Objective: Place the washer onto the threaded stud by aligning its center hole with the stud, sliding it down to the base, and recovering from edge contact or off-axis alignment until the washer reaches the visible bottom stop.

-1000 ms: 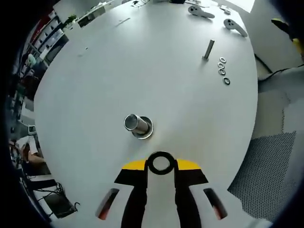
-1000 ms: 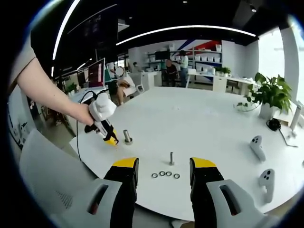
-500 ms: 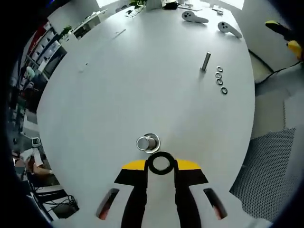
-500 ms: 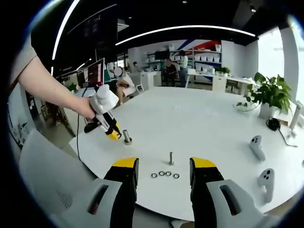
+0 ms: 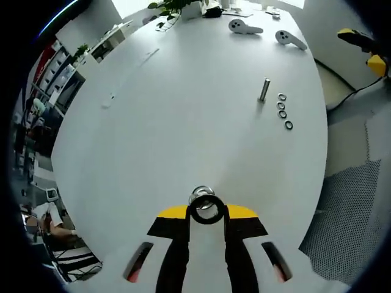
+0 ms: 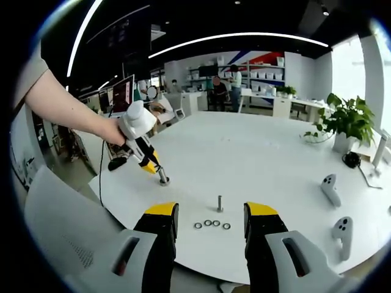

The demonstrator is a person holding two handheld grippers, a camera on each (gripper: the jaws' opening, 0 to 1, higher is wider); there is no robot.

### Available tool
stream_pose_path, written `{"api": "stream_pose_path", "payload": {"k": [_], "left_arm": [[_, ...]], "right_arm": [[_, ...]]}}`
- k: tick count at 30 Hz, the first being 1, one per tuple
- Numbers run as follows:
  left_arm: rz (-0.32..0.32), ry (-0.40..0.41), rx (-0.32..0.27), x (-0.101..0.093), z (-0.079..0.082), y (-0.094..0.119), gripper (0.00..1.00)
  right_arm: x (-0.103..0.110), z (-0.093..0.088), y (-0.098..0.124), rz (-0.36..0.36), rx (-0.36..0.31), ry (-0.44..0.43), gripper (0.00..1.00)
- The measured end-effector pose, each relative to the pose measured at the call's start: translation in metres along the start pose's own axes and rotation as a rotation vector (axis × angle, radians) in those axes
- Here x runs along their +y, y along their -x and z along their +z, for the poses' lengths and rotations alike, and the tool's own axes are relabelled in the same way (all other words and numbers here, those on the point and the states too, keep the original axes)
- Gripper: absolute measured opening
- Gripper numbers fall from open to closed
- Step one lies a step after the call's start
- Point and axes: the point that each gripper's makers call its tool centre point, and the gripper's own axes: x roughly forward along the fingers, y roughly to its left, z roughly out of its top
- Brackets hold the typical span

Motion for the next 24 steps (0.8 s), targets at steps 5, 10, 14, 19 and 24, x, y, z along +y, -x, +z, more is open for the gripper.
{"api": "stream_pose_path", "payload": {"k": [5, 10, 14, 19, 24], "left_arm": [[0.006, -0.005, 0.008, 0.007, 0.002, -0.004, 0.19], [0.004, -0.008, 0.012, 0.007, 0.004, -0.005, 0.19], [-0.003, -0.015, 0.022, 0.005, 0.003, -0.008, 0.19], [-0.006, -0.025, 0.032, 0.008, 0.002, -0.015, 0.19], [-0.012, -0.037, 0.044, 0.008, 0.001, -0.023, 0.19]], "right_arm": [[0.000, 0.000, 0.000, -0.002, -0.001, -0.002, 0.45], [-0.001, 0.000, 0.000, -0.001, 0.000, -0.001, 0.45], [-0.001, 0.000, 0.000, -0.003, 0.001, -0.002, 0.45], [-0.001, 0.000, 0.000, -0.004, 0.002, -0.003, 0.45], [-0.002, -0.001, 0.000, -0.007, 0.002, -0.006, 0.45]]}}
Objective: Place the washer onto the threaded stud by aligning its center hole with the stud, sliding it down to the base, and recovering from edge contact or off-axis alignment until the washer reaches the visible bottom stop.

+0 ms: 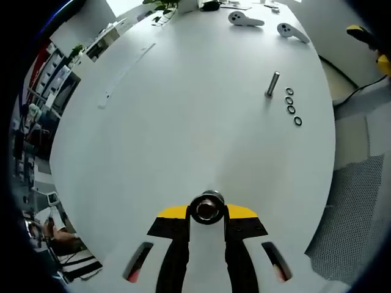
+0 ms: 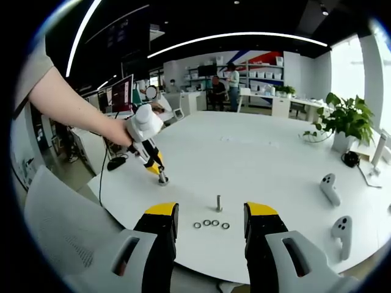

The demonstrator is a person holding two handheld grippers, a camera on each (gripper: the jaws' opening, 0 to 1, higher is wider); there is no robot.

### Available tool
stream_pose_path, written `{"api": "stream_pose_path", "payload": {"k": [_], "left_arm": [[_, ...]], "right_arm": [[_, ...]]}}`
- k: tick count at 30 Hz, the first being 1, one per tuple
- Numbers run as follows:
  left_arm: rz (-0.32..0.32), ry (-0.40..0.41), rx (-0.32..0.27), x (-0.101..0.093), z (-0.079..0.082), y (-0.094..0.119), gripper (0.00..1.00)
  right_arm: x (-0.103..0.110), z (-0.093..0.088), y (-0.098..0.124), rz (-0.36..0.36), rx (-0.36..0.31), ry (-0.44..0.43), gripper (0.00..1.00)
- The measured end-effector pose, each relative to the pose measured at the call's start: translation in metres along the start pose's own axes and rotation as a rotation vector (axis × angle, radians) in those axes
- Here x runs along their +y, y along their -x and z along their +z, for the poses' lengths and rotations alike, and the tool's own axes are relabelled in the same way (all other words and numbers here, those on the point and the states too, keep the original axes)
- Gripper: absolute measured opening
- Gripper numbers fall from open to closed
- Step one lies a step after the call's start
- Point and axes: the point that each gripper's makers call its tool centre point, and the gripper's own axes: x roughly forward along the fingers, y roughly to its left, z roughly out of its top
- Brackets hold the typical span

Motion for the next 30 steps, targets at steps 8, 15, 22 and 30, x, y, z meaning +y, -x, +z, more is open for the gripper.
{"api": "stream_pose_path", "payload": {"k": [8, 15, 22, 30], "left_arm": [[-0.015, 0.008, 0.014, -0.002, -0.003, -0.011, 0.19], [-0.026, 0.012, 0.026, -0.007, -0.006, -0.020, 0.19], [-0.031, 0.010, 0.036, -0.008, -0.009, -0.030, 0.19], [-0.044, 0.021, 0.026, -0.007, -0.010, -0.034, 0.19]], "right_arm": [[-0.001, -0.001, 0.000, -0.005, 0.005, -0.001, 0.45], [-0.001, -0.002, -0.001, -0.007, 0.011, 0.002, 0.45], [-0.002, -0.003, -0.001, -0.010, 0.018, 0.002, 0.45], [-0.002, -0.004, -0.001, -0.012, 0.024, 0.005, 0.45]]}}
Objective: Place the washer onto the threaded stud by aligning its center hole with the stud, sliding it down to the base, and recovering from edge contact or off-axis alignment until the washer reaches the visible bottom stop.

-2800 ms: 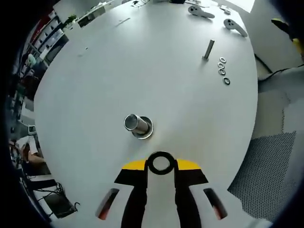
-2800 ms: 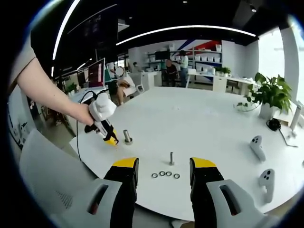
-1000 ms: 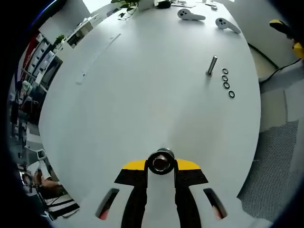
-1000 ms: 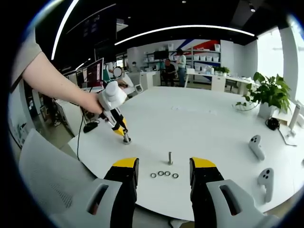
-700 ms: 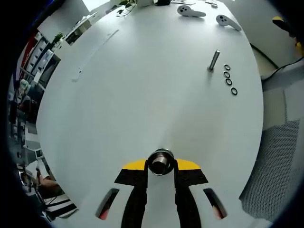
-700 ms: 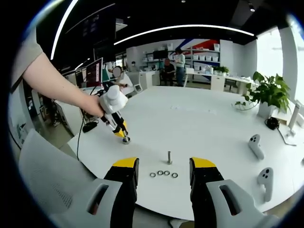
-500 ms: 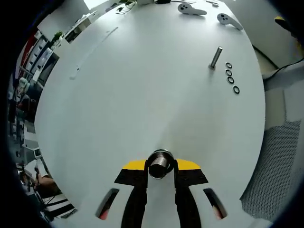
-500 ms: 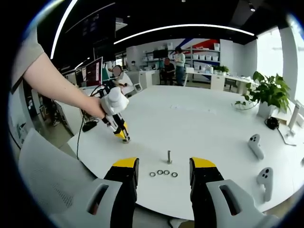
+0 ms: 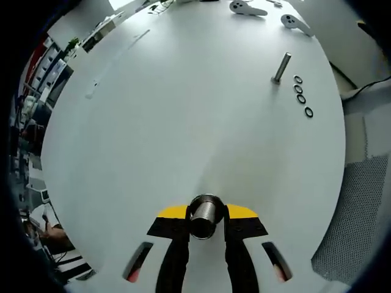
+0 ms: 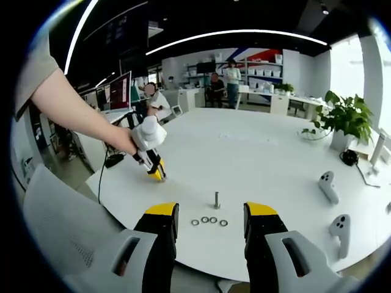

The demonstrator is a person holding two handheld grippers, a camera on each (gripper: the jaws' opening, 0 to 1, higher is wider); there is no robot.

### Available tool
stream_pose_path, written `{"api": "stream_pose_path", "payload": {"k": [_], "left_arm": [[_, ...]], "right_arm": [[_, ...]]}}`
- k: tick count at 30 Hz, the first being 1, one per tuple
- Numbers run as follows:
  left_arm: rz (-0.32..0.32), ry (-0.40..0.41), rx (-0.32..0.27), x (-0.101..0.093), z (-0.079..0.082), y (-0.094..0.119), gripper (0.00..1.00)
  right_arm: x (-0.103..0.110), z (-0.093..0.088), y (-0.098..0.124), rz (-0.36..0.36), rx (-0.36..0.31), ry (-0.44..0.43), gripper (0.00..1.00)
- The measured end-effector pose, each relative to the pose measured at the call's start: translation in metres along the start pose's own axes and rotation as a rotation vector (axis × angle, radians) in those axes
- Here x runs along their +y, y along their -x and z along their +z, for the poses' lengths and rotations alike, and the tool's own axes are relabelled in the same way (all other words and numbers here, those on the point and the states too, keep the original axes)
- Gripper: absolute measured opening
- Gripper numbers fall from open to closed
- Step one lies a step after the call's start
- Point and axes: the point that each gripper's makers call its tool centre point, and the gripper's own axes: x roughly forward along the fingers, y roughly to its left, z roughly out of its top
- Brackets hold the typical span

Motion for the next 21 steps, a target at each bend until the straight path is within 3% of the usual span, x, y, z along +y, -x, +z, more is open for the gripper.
{"api": "stream_pose_path", "payload": {"k": [8, 12, 21], "left_arm": [[-0.012, 0.009, -0.031, -0.001, -0.001, -0.001, 0.21], [0.021, -0.024, -0.035, 0.003, -0.004, -0.002, 0.32], [0.048, 0.037, -0.097, 0.004, -0.005, 0.015, 0.32]], "right_arm": [[0.000, -0.001, 0.000, 0.000, 0.007, 0.005, 0.45], [0.000, -0.002, 0.000, -0.001, 0.009, 0.004, 0.45], [0.001, -0.001, 0.000, 0.004, 0.010, 0.009, 0.45]]}}
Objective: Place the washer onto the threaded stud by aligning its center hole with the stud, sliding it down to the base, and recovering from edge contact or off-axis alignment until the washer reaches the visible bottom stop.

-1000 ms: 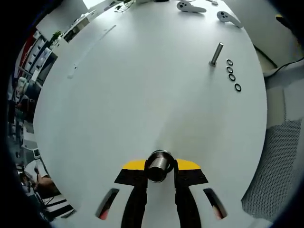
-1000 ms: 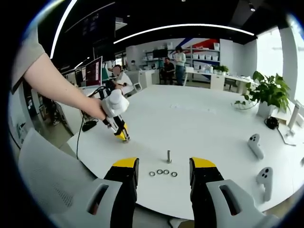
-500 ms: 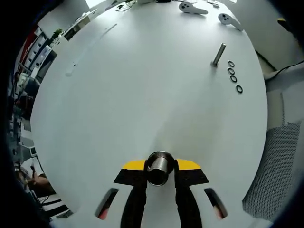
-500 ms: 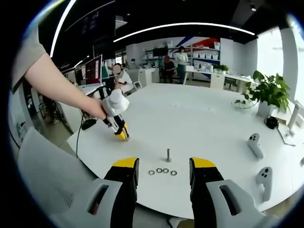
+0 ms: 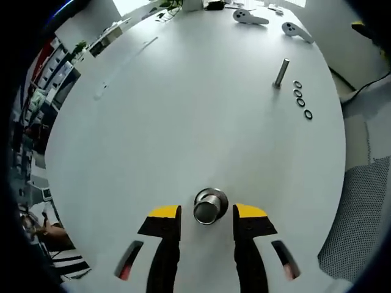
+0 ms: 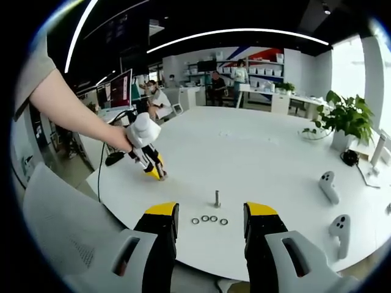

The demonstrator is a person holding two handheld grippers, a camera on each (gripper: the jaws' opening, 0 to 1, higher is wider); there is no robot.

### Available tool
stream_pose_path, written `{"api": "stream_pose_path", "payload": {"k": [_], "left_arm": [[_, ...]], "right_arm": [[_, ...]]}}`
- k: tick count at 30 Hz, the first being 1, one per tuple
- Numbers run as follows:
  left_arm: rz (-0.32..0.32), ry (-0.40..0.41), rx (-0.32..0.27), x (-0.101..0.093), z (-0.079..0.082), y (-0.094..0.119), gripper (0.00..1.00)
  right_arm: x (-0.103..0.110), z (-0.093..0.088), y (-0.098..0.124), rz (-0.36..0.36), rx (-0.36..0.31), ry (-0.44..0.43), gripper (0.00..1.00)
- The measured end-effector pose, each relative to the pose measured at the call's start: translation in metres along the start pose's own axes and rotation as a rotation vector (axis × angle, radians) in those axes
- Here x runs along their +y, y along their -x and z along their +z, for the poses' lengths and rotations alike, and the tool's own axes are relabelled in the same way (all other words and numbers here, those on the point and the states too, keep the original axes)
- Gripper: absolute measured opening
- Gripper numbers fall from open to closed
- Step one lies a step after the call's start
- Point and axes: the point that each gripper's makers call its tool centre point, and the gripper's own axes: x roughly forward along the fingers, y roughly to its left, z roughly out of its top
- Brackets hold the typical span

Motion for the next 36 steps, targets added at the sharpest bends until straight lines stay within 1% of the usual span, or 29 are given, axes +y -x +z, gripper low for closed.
{"api": "stream_pose_path", "payload": {"k": [2, 5, 8, 9, 10, 14, 15, 18, 19, 23, 24, 26, 28, 31, 34, 36], "left_arm": [[0.003, 0.034, -0.026, 0.000, 0.001, 0.005, 0.33], [0.024, 0.069, -0.065, 0.002, 0.004, 0.013, 0.35], [0.036, 0.151, -0.141, 0.000, 0.010, 0.024, 0.35], [0.046, 0.160, -0.159, 0.001, 0.010, 0.028, 0.34], [0.055, 0.178, -0.189, 0.000, 0.012, 0.032, 0.34], [0.080, 0.192, -0.223, -0.008, 0.006, 0.046, 0.35], [0.083, 0.200, -0.241, -0.013, 0.005, 0.050, 0.35], [0.083, 0.217, -0.266, -0.024, 0.000, 0.059, 0.35], [0.082, 0.225, -0.282, -0.030, -0.001, 0.064, 0.35], [0.074, 0.226, -0.323, -0.043, -0.003, 0.075, 0.35], [0.077, 0.221, -0.326, -0.045, -0.004, 0.078, 0.35], [0.078, 0.226, -0.346, -0.043, -0.007, 0.081, 0.35], [0.077, 0.257, -0.383, -0.046, -0.005, 0.089, 0.35], [0.087, 0.281, -0.426, -0.050, -0.005, 0.103, 0.36], [0.094, 0.331, -0.495, -0.056, -0.002, 0.121, 0.37], [0.106, 0.352, -0.513, -0.059, -0.005, 0.130, 0.37]], "right_arm": [[0.000, 0.000, 0.000, 0.001, -0.001, -0.001, 0.45], [0.000, 0.001, 0.001, 0.001, -0.007, -0.003, 0.45], [0.000, 0.001, 0.000, 0.000, -0.006, -0.003, 0.45], [0.000, 0.001, 0.000, 0.002, -0.005, -0.001, 0.45], [0.001, 0.000, 0.000, 0.003, -0.003, 0.001, 0.45], [0.000, 0.000, 0.001, -0.002, 0.000, -0.003, 0.45], [-0.001, 0.000, 0.001, -0.005, -0.003, -0.005, 0.45], [0.000, 0.000, 0.001, -0.003, -0.005, -0.007, 0.45], [0.001, 0.000, 0.000, 0.005, 0.001, -0.001, 0.45], [0.004, -0.001, 0.000, 0.013, 0.005, 0.007, 0.45], [0.004, -0.001, 0.000, 0.013, 0.005, 0.002, 0.45], [0.004, -0.001, 0.000, 0.015, 0.004, 0.001, 0.45], [0.005, -0.002, -0.001, 0.020, 0.009, 0.003, 0.45], [0.006, -0.003, -0.001, 0.026, 0.013, 0.005, 0.45], [0.008, -0.004, -0.001, 0.034, 0.018, 0.006, 0.45], [0.010, -0.004, -0.001, 0.040, 0.019, 0.008, 0.45]]}}
